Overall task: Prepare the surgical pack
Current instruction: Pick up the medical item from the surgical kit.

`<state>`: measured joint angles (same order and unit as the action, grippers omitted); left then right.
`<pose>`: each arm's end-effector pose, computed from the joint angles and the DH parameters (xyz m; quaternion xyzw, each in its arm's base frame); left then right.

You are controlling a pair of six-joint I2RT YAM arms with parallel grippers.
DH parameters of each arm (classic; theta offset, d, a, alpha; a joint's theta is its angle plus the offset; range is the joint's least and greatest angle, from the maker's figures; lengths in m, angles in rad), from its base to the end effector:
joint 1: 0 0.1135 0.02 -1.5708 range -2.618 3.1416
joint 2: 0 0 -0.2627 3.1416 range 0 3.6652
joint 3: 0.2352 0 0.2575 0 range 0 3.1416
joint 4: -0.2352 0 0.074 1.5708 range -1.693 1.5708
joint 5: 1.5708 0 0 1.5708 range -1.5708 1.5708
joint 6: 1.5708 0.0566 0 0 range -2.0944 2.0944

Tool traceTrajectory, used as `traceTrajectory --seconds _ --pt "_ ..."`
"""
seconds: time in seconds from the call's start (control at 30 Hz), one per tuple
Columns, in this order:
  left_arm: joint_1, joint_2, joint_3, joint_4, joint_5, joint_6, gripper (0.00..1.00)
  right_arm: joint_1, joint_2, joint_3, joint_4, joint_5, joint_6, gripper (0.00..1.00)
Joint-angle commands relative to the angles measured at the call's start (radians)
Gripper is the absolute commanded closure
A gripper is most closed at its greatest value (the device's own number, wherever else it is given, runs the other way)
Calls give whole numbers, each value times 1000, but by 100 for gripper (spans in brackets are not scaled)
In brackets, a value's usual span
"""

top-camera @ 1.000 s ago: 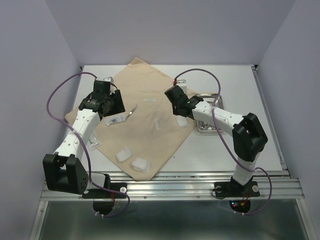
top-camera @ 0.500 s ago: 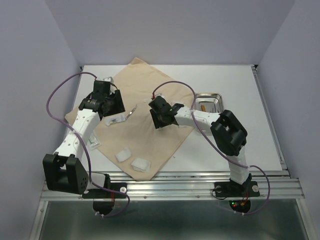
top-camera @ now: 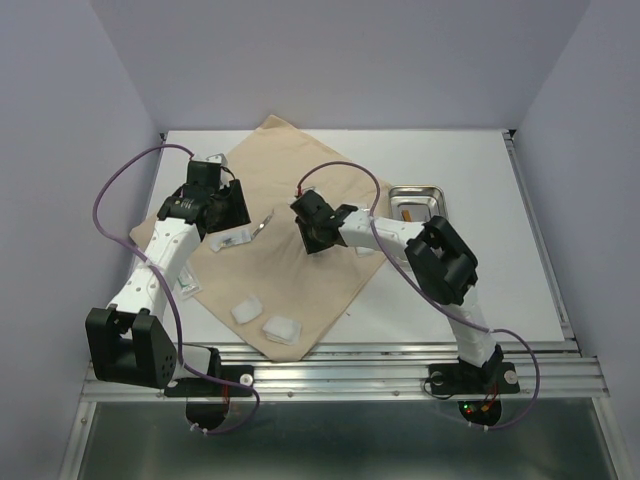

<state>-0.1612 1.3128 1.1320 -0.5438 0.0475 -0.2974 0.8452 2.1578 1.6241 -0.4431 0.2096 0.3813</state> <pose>0.3034 -0.0521 0.2950 -0.0523 0.9101 -0.1144 0.3948 0.3300 0.3543 0.1493 -0.1888 0.9325 0.0857 0.2956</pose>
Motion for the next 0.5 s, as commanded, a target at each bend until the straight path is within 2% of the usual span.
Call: traceTrajectory --seconds 0.0,0.17,0.27,0.47 --pt "6 -29 29 -7 -3 11 37 3 1 25 0 39 11 79" --pt "6 -24 29 -4 5 11 37 3 -41 2 -2 76 14 94" --pt "6 -24 29 -4 3 12 37 3 -64 -3 0 89 11 99" --pt "6 -27 29 -5 3 11 37 3 -145 -20 -2 161 7 99"
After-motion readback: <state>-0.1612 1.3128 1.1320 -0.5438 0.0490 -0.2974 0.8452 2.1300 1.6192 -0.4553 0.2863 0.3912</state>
